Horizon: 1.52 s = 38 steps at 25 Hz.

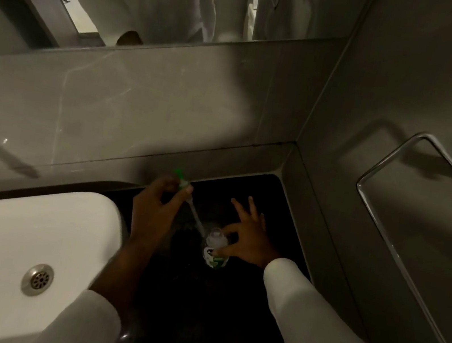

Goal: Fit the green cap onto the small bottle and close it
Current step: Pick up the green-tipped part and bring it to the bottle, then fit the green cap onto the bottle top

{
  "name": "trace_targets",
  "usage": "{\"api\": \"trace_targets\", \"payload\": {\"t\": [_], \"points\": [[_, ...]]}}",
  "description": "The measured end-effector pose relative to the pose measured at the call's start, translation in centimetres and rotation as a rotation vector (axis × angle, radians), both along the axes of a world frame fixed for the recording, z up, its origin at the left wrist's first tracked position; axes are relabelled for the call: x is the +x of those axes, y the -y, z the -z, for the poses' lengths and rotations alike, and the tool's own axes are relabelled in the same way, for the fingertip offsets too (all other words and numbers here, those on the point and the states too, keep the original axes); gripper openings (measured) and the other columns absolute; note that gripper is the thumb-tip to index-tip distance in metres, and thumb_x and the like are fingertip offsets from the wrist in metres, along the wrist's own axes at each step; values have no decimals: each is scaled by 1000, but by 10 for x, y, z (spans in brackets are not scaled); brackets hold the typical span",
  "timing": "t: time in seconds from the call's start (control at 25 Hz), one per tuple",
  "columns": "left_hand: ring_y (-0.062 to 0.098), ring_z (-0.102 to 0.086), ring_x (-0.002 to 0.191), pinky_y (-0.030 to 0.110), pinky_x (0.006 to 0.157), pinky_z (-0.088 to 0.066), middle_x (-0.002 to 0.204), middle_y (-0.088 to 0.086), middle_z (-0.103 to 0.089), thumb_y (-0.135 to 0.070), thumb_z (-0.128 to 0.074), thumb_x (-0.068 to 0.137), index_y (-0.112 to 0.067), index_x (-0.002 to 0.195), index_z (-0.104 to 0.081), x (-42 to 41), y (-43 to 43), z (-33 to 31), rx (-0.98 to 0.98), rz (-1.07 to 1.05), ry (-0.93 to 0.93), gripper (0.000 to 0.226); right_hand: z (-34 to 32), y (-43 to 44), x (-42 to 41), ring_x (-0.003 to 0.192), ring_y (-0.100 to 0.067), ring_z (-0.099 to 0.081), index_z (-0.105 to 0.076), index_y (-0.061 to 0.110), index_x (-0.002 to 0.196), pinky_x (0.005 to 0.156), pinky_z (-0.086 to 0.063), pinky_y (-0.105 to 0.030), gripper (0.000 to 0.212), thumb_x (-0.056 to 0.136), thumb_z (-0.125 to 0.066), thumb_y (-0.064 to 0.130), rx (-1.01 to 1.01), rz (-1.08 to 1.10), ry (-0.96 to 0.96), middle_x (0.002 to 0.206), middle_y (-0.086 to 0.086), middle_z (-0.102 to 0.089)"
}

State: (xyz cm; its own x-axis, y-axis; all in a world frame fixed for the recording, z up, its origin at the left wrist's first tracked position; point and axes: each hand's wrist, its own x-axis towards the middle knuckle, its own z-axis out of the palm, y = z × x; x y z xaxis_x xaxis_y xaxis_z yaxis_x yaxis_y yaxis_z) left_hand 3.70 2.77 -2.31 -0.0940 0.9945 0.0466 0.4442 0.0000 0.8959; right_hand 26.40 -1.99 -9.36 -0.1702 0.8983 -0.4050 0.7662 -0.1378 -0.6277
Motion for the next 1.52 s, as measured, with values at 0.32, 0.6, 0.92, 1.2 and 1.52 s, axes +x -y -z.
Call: {"api": "trace_targets", "payload": {"t": [0.32,0.6,0.92,1.2,1.52], "points": [[1,-66,102,8,85,-47,104,-30,-66,-46,-76,82,-46,103,-66,30,7,-12,246,137,42,24,-2,-4,-1,161,-26,24,-82,25,105,128,11,-59,44,71,-86,51,-21,6,0,176,13,0],[-4,-64,100,3,83,-45,109,1,-67,-18,-80,83,-20,106,-73,35,25,36,42,276,-44,24,3,-3,2,163,-25,16,-82,26,103,128,10,-59,41,70,-87,49,54,26,-75,175,11,-11],[-11,-63,103,15,87,-54,117,2,-66,-10,-73,89,-50,105,-61,32,24,41,-104,445,10,45,4,-9,3,164,-24,12,-80,23,111,129,8,-59,50,71,-86,51,36,28,-45,175,11,-14],[4,-64,105,24,91,-52,113,-1,-66,-22,-80,83,-24,109,-69,31,32,47,-73,442,-45,28,-1,-12,-1,164,-30,9,-62,21,141,129,1,-61,79,71,-87,49,-24,64,-45,176,7,-7],[24,-67,105,38,90,-55,110,-4,-70,-14,-72,85,-16,107,-74,36,26,44,-125,438,-203,22,-1,-12,0,164,-27,7,-62,19,142,131,2,-57,85,68,-89,49,-30,90,-45,176,3,-9]]}}
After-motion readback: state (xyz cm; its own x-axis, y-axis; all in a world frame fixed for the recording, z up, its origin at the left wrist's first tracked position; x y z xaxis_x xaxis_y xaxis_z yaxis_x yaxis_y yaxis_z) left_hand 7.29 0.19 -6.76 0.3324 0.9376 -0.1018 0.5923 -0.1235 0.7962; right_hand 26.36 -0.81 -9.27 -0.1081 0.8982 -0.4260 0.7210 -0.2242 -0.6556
